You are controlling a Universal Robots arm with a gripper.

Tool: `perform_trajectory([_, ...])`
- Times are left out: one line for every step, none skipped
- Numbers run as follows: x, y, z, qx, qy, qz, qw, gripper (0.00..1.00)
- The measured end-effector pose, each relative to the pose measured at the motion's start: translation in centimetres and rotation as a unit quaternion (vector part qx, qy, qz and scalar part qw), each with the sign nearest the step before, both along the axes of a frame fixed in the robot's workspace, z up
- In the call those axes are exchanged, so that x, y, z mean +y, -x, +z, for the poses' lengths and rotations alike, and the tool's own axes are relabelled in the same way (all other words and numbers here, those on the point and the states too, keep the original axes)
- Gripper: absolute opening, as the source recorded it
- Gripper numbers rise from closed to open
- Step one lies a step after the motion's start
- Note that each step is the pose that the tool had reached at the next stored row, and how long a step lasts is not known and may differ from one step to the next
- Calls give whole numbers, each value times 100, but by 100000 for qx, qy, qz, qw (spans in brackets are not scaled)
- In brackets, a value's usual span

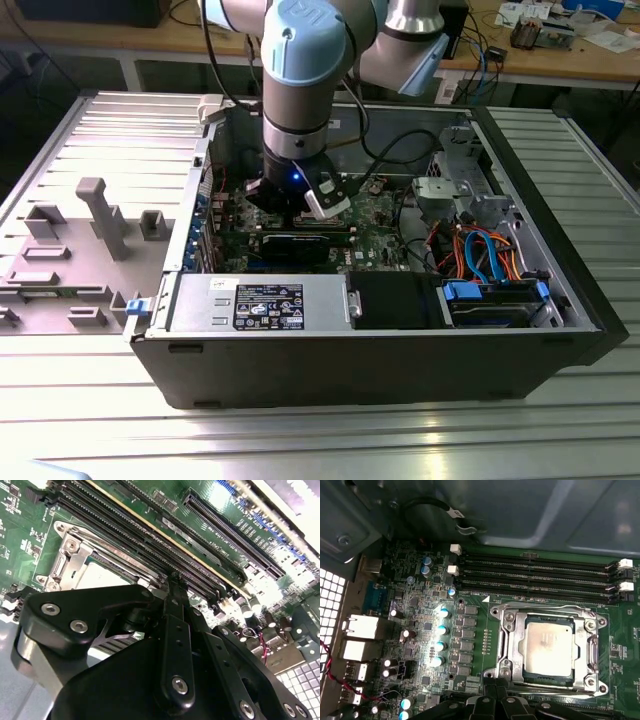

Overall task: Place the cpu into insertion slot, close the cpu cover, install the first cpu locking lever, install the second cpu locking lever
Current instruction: 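Install the second cpu locking lever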

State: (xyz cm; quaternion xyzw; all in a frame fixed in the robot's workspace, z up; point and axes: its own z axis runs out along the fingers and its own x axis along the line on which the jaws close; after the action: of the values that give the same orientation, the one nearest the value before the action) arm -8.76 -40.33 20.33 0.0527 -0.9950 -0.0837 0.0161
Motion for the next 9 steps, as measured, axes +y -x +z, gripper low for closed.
perform_trajectory([3,6,-9,4,-27,3,100000,11])
perform_trajectory([5,14,-25,-1,-160,0,100000,11])
perform_trajectory([7,15,-31,2,-268,4,100000,11])
perform_trajectory([7,20,-34,-6,-274,6,100000,11])
perform_trajectory([16,39,-36,4,-270,10,100000,11])
perform_trajectory([20,40,-37,-2,-290,4,100000,11])
perform_trajectory([21,40,-37,-7,-292,4,100000,11])
perform_trajectory([25,40,-37,-4,-283,5,100000,11])
perform_trajectory([29,41,-36,-4,-270,1,100000,11])
